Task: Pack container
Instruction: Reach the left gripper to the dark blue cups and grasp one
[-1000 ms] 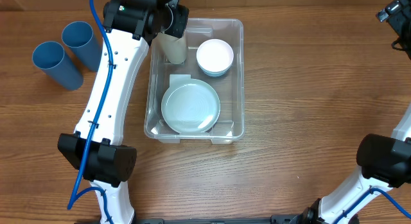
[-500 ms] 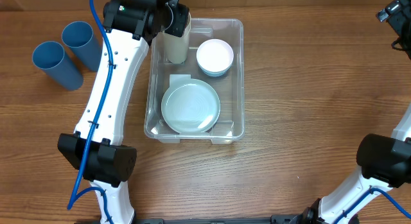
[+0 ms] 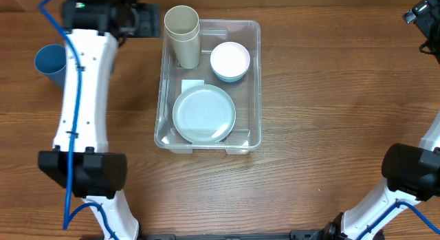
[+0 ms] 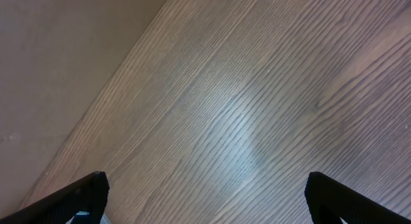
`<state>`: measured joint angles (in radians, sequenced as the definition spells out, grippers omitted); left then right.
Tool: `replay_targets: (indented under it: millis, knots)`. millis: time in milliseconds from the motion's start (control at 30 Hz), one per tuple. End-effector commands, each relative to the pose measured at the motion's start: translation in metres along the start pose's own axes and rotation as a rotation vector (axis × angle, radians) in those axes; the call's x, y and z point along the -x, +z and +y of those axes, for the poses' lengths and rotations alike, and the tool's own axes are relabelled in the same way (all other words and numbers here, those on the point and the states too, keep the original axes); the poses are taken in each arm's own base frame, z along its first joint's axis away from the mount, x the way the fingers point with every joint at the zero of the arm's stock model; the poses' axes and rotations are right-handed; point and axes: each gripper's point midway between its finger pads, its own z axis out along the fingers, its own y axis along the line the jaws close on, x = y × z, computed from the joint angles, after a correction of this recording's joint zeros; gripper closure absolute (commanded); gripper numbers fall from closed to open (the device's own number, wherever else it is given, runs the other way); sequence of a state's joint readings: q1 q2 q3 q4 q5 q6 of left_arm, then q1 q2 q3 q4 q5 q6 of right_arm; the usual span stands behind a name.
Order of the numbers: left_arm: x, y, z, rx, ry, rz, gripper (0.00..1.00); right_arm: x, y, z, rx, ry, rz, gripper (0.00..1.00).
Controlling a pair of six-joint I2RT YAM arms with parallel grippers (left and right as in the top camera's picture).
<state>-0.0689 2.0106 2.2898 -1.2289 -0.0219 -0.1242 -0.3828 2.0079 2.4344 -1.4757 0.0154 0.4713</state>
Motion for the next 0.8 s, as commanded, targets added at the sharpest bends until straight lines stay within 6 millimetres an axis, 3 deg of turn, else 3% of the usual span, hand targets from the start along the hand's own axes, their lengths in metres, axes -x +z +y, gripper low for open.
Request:
replay_targets:
  millis: [0,100,233,367,533,633,700,733,767]
  knots:
    - [0.011,-0.018,0.044,0.076,-0.078,-0.052,0.11,0.003,-0.003,0.0,-0.005,0.008,-0.017,0.0]
    - [0.011,-0.011,0.081,0.151,-0.125,-0.047,0.05,0.003,-0.003,0.0,-0.005,0.008,-0.017,0.0]
    - [0.011,0.012,0.112,0.189,-0.17,-0.034,0.0,0.003,-0.003,0.0,-0.005,0.008,-0.017,0.0]
    - [0.001,0.056,0.124,0.164,-0.196,0.032,0.0,0.003,-0.003,0.0,-0.005,0.008,-0.017,0.0]
    - [-0.034,0.126,0.132,0.17,-0.206,0.177,0.0,0.003,-0.003,0.0,-0.004,0.008,-0.017,0.0]
    - [-0.052,0.152,0.132,0.16,-0.208,0.24,0.01,0.003,-0.003,0.0,-0.005,0.008,-0.017,0.0]
    - [-0.056,0.158,0.13,0.146,-0.21,0.253,0.06,0.003,-0.003,-0.001,-0.005,0.008,-0.017,0.0]
    - [-0.055,0.159,0.13,0.146,-0.21,0.25,0.14,0.003,-0.003,0.0,-0.005,0.008,-0.017,0.0]
    - [-0.054,0.159,0.13,0.146,-0.21,0.244,0.31,0.003,-0.003,0.0,-0.005,0.008,-0.017,0.0]
